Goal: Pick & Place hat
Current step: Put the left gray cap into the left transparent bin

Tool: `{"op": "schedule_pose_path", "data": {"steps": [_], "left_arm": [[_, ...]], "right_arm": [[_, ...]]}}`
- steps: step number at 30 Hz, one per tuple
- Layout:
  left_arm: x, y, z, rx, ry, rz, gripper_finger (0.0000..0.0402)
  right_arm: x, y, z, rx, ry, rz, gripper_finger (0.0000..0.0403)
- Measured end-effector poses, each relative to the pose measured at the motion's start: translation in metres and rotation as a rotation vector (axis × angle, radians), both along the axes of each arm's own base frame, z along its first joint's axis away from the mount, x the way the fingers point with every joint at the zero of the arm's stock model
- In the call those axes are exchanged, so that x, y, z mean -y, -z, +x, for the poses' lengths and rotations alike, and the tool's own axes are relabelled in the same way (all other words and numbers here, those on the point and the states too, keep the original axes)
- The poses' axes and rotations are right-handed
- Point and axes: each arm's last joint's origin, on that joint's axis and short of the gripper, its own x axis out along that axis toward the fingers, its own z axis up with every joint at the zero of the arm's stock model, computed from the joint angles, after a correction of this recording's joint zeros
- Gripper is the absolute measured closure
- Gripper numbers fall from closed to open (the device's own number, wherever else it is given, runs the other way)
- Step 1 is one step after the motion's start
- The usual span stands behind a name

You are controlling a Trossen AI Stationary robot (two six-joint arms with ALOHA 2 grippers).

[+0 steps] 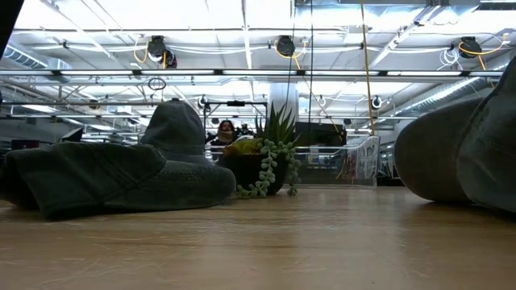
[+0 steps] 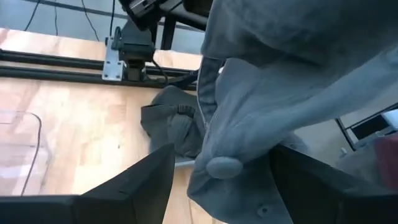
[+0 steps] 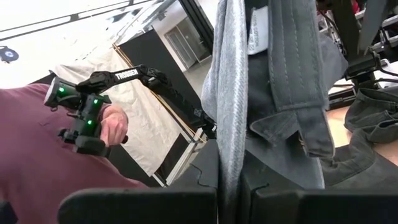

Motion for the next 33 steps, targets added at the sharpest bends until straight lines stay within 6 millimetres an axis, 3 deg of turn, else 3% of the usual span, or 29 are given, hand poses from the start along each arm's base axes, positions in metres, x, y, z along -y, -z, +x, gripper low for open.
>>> {"op": "schedule_pose_path", "data": {"steps": [4,7,16,18,26,33], "left_arm": [[0.006,-0.003,0.000,0.027,0.063,-0.014,0.0138],[0.011,-0.005,0.000,0.054,0.117,-0.033,0.0170],[0.013,-0.006,0.001,0.051,0.115,-0.060,0.0363],[0.012,-0.006,0.000,0.042,0.127,-0.089,0.0387],[0.010,-0.007,-0.001,0.002,0.156,-0.227,0.0394],[-0.003,-0.028,-0.010,0.045,0.172,-0.417,0.0396]], "right_arm": [[0.000,0.000,0.000,0.001,0.000,-0.001,0.0403],[0.000,0.000,0.000,0.003,-0.002,-0.005,0.0403],[0.000,0.000,0.000,0.005,0.000,-0.009,0.0403],[0.000,0.000,0.000,0.005,0.000,-0.009,0.0403],[0.000,0.000,0.000,0.006,0.002,-0.011,0.0401],[0.000,0.000,-0.001,-0.016,0.003,0.024,0.0350]]}}
